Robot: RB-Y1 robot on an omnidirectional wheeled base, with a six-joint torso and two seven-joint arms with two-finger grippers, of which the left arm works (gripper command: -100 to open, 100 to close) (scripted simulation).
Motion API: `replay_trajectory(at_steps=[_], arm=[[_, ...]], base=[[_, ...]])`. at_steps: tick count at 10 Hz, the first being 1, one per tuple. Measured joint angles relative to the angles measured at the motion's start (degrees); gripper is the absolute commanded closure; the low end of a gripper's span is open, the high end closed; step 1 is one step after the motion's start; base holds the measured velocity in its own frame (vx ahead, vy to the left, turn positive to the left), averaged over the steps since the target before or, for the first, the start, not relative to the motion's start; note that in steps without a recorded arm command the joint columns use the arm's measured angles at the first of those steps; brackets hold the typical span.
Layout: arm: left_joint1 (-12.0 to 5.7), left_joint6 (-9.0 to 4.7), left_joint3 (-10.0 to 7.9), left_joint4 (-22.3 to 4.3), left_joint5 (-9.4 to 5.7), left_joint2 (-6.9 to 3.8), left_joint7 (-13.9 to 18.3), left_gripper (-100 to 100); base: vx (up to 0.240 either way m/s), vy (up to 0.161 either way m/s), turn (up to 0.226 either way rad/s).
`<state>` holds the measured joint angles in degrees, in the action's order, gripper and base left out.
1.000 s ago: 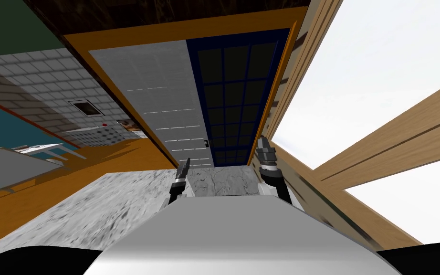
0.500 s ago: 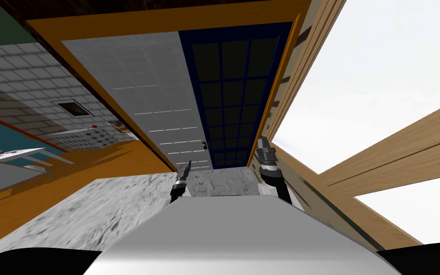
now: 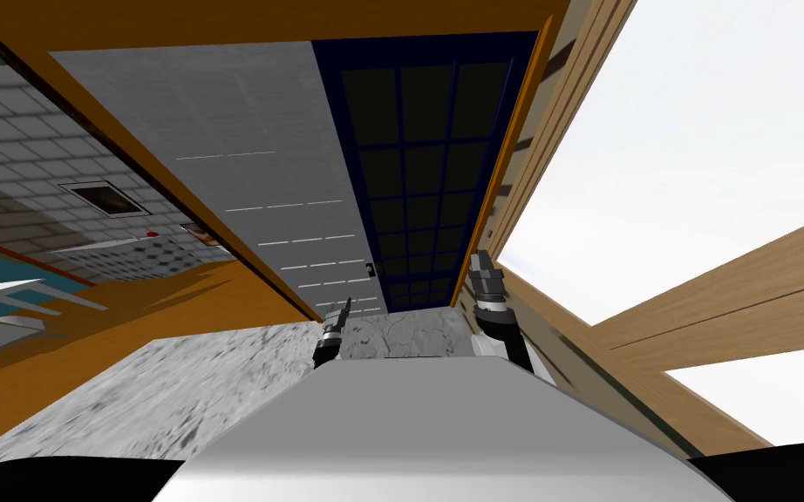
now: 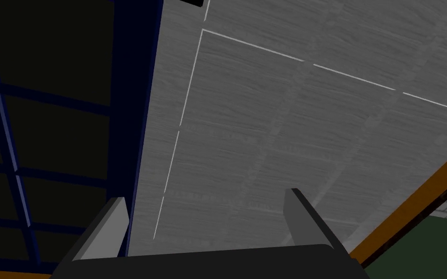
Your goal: Pull the door open
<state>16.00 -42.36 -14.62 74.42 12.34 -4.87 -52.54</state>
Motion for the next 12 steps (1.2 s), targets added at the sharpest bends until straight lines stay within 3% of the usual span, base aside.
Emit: replay_trajectory(at_steps=[12], arm=[[-4.24, -3.12, -3.03, -14.56, 2.58, 1.15, -13.4, -100]], base=[[0.1, 0.012, -0.05]])
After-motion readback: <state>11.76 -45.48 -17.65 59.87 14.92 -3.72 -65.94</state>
